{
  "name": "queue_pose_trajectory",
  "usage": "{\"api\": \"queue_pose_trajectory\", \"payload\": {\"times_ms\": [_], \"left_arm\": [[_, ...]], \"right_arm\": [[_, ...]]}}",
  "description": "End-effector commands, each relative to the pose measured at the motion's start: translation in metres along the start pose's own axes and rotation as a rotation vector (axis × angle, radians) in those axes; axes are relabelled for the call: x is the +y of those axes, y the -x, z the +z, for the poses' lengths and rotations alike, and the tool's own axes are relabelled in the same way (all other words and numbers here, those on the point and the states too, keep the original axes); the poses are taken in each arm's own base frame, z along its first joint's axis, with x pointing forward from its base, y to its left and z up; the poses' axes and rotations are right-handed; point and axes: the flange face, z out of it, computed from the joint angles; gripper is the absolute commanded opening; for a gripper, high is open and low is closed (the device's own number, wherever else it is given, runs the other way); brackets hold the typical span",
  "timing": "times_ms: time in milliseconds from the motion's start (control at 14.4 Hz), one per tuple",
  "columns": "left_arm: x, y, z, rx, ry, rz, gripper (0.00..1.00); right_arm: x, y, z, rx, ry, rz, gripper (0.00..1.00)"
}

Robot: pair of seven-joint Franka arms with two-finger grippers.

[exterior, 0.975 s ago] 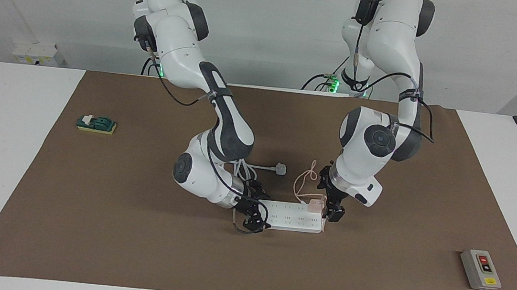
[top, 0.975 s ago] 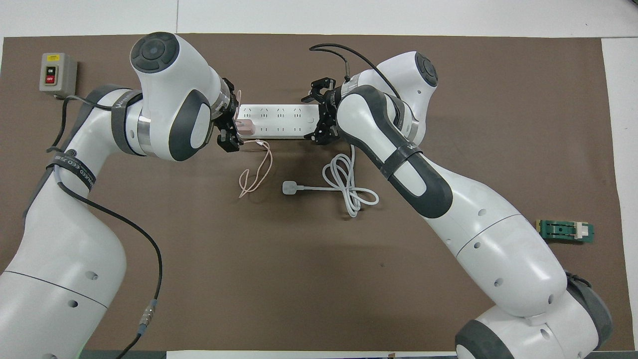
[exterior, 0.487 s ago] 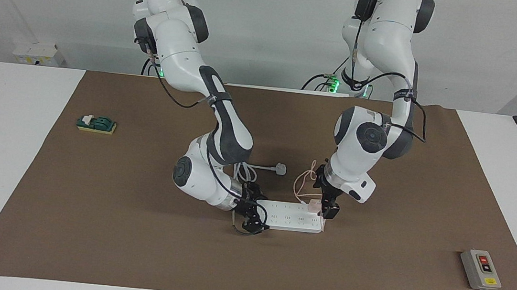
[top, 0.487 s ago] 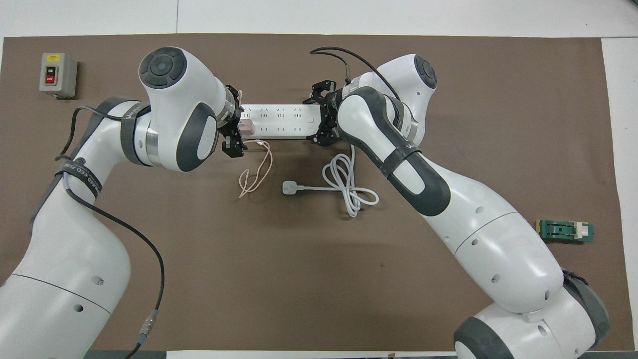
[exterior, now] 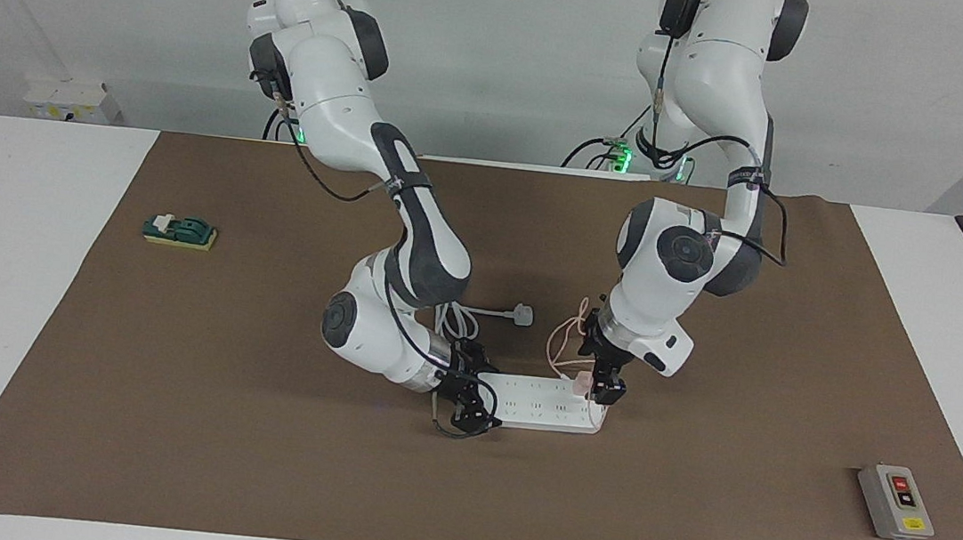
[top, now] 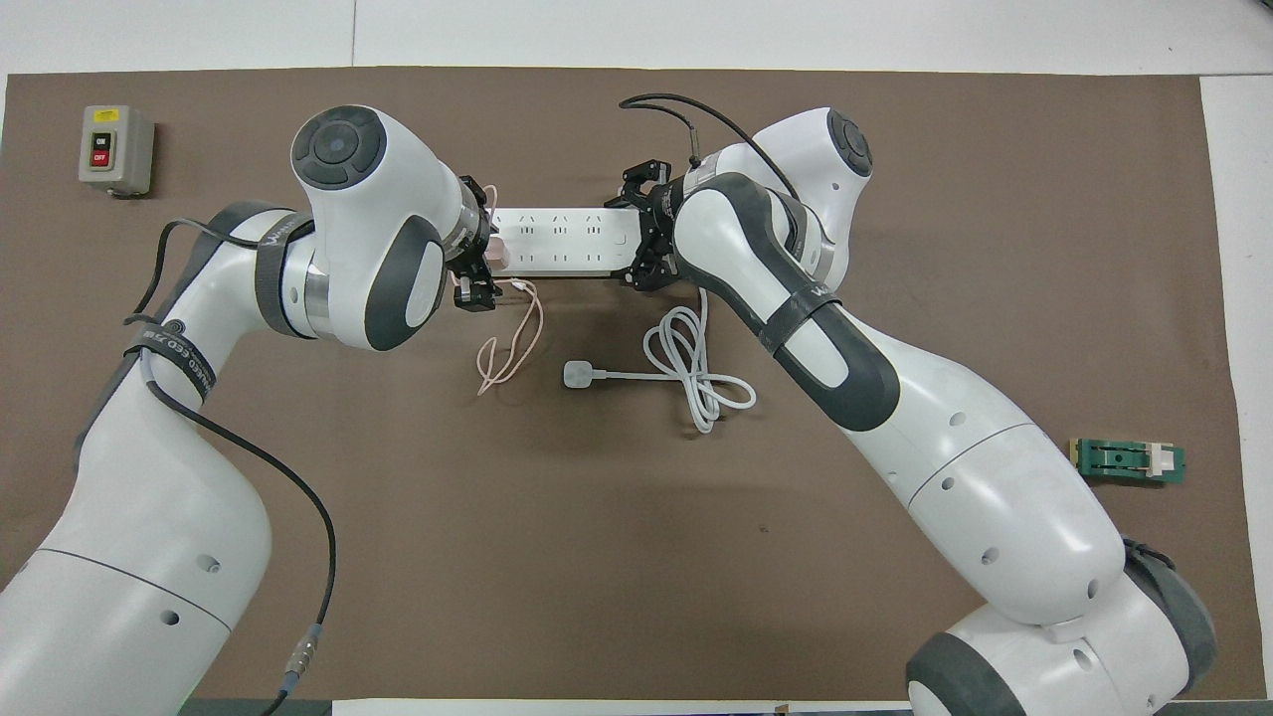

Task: Unplug charger and place it aside
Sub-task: 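Hold the strip with the right gripper and grip the pink charger firmly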

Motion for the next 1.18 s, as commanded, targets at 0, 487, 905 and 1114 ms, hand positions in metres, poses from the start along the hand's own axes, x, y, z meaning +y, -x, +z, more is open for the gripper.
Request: {"api": "queue_pose_trajectory", "payload": {"times_ms": [0, 487, 905, 1114], "left_arm": [[-0.007, -0.003, -0.003, -0.002, 0.013, -0.018, 0.17], [-0.006, -0.003, -0.005, 0.011, 0.021, -0.005, 0.0], [0.013, -0.009, -0.041, 0.048, 0.008, 0.014, 0.0], [0.017, -0.02, -0.055, 0.084, 0.001, 0.034, 0.0]], "right_arm": [[-0.007, -0.005, 0.003, 0.002, -0.043, -0.027, 0.3], [-0.008, -0.006, 0.0, -0.001, -0.045, -0.022, 0.3], [-0.008, -0.006, 0.0, -0.002, -0.046, -0.02, 0.3], [-0.008, -0.006, 0.0, -0.003, -0.045, -0.022, 0.3]]}}
